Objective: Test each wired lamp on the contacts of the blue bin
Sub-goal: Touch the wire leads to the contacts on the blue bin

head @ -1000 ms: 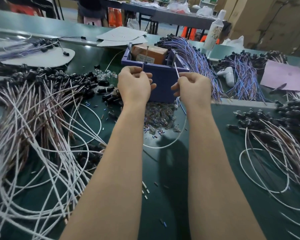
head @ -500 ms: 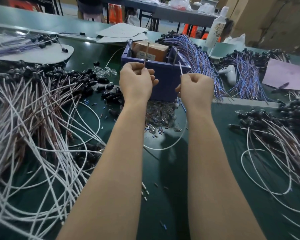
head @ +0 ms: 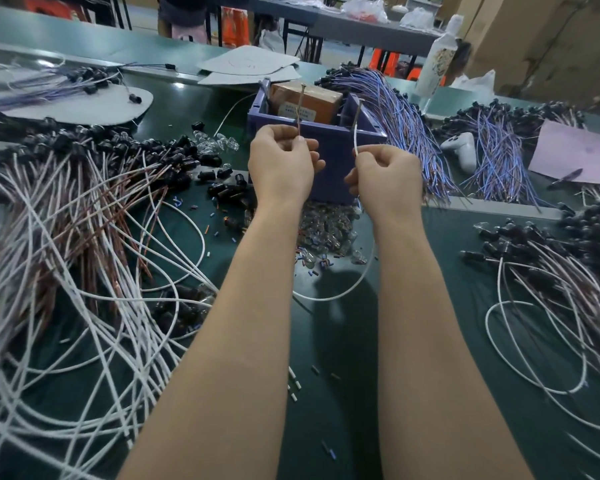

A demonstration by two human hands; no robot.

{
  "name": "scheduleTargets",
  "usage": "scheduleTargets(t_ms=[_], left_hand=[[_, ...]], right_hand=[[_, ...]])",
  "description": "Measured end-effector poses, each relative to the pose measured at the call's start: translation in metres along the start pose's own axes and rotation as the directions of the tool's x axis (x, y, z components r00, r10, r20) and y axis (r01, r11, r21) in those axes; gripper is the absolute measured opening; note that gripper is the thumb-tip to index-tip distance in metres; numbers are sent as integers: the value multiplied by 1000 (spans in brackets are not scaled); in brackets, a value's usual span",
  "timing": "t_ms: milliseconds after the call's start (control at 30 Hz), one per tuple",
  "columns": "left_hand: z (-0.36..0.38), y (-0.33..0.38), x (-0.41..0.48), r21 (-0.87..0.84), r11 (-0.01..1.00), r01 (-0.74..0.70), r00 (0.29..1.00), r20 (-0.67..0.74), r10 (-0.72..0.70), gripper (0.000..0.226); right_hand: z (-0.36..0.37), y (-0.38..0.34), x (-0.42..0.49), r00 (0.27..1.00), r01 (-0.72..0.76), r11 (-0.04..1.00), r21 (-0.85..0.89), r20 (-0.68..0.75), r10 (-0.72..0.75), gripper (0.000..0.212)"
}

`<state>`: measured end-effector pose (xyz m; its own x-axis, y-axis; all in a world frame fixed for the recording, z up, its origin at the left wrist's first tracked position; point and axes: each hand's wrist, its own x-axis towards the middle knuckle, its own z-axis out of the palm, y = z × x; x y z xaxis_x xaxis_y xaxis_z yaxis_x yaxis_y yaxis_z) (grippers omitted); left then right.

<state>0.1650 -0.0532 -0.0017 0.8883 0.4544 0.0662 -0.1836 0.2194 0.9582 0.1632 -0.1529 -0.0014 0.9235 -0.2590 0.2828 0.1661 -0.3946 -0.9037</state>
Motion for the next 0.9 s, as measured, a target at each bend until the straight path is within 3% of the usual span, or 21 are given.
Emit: scheduleTargets(t_ms=[900], left_hand=[[-2, -2, -1, 72, 997, -11, 1000, 17, 10, 10]], right_hand=[[-3, -4, -4, 1000, -18, 999, -47, 3, 19, 14]])
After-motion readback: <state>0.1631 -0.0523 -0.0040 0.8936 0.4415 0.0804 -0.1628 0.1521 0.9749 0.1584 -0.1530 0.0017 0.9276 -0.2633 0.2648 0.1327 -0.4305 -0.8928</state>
